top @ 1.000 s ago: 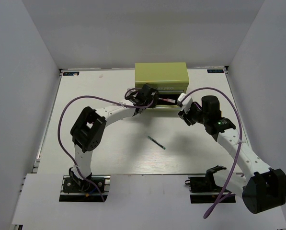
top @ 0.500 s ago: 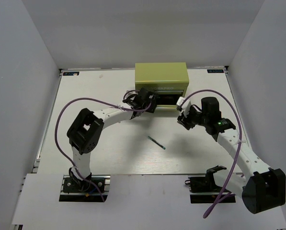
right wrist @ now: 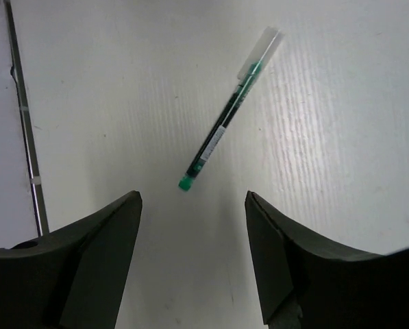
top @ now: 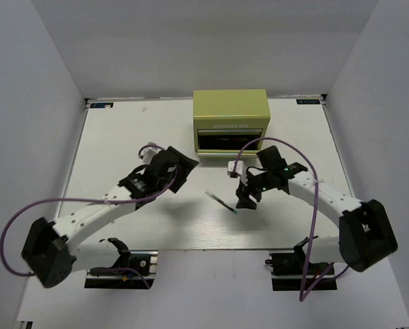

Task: Sort the stationery into containers
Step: Pick up the pen from the center of the board.

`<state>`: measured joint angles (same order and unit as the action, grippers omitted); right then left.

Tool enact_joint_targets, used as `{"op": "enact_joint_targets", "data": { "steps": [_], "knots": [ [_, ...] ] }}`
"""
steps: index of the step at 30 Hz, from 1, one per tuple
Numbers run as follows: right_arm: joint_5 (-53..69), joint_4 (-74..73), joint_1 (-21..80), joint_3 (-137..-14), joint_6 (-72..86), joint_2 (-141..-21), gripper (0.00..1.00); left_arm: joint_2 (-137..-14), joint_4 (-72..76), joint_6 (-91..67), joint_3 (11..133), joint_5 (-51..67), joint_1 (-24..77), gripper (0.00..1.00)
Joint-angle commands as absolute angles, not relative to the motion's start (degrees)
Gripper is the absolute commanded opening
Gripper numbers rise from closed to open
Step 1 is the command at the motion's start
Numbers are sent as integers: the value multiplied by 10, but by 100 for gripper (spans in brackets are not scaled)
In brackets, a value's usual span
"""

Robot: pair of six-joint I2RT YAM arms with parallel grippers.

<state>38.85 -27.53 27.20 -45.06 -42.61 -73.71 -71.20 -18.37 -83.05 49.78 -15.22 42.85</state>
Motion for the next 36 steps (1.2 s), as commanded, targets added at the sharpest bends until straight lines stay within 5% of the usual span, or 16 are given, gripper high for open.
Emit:
{"op": "enact_joint_targets", "data": {
  "steps": [1,2,17,22,29,36],
  "knots": [
    [326,-240,319,-451,-374,-780,68,-612,-227,-765,437,-201,425,88],
    [314,-212,337,-453,-337,-787,68,-590,-238,-759,427,-217,425,94],
    [60,-79,464,-473,-188,-903,66,-457,-325,-770,371,-253,425,94],
    [13,-57,488,-457,-188,-912,55,-464,-330,-770,371,-258,425,94],
    [94,-93,483,-437,-196,-904,18,-483,-319,-770,371,-258,425,95],
    [145,-127,479,-424,-308,-841,8,-493,-298,-764,366,-247,425,95]
  ]
}}
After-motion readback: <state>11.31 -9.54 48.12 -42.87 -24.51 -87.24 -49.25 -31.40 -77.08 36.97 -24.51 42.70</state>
